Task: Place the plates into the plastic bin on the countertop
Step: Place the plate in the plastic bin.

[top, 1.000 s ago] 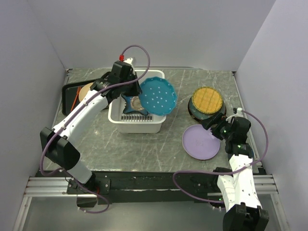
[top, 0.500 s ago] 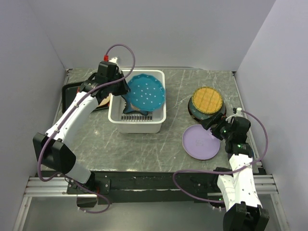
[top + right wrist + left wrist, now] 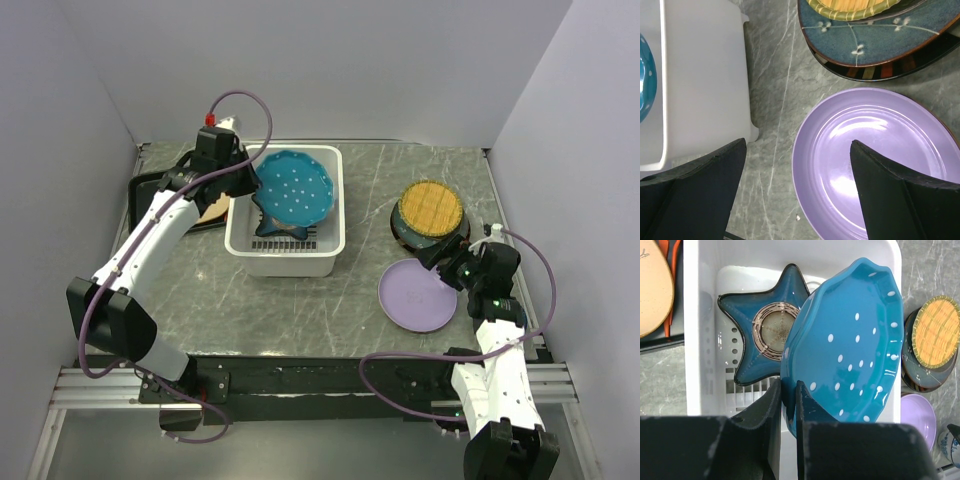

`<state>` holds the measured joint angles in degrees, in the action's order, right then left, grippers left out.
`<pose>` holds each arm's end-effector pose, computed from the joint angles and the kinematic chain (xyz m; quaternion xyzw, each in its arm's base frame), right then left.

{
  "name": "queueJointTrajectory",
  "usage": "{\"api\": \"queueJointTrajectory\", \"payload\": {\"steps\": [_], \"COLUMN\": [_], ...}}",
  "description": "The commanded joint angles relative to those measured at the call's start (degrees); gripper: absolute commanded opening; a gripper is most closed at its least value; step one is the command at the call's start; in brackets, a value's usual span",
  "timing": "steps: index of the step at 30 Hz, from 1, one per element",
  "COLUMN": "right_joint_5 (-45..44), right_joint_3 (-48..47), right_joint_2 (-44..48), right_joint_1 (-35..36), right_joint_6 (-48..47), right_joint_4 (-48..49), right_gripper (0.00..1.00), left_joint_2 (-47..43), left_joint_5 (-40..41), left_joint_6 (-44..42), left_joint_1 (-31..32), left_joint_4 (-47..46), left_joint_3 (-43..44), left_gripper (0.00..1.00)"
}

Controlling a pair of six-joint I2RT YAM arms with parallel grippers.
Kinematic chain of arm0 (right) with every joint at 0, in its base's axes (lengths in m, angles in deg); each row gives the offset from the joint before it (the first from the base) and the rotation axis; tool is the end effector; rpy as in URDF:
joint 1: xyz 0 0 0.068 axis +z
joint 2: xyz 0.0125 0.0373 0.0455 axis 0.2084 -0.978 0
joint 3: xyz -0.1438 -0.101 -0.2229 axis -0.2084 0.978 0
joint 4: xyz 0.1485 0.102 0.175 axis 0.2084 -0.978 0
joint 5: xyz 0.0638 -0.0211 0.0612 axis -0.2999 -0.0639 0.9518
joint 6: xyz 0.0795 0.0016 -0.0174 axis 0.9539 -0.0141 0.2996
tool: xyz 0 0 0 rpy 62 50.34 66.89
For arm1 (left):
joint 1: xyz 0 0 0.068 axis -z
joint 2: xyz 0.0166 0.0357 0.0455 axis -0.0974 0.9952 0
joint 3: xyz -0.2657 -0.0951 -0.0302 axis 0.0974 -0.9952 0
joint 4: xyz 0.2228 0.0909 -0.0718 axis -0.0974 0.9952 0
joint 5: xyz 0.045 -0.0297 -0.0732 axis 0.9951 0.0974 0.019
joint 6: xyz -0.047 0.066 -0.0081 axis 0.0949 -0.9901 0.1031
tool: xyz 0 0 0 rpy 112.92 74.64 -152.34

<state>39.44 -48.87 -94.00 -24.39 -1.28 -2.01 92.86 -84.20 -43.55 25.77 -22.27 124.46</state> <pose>0.1727 -0.0049 0.2289 0.1996 0.8233 0.2795 0.4520 0.3340 -0.1230 0.3650 -0.0844 0.8832 -0.2007 0.4155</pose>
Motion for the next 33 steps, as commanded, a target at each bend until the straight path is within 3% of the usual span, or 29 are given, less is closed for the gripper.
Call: {"api": "queueJointTrajectory", "payload": {"steps": [1, 33], "right_joint_5": [0.97, 0.97], "right_joint_3": [0.51, 2.53], "right_joint_2": [0.06, -0.11], "right_joint_1": [0.32, 0.23], "right_joint_6": [-0.59, -1.30], "right_joint_4": [2.30, 2.65], "right_gripper": [0.91, 0.92], "left_joint_2": [-3.34, 8.62], "left_joint_5": [-0.85, -5.07], "left_joint_6": [2.51, 2.77], "left_joint_1": [-0.41, -0.50], "left_joint_4": [-8.86, -12.11], "left_joint_3": [1.59, -3.15], "left_gripper": [0.01, 0.01]}}
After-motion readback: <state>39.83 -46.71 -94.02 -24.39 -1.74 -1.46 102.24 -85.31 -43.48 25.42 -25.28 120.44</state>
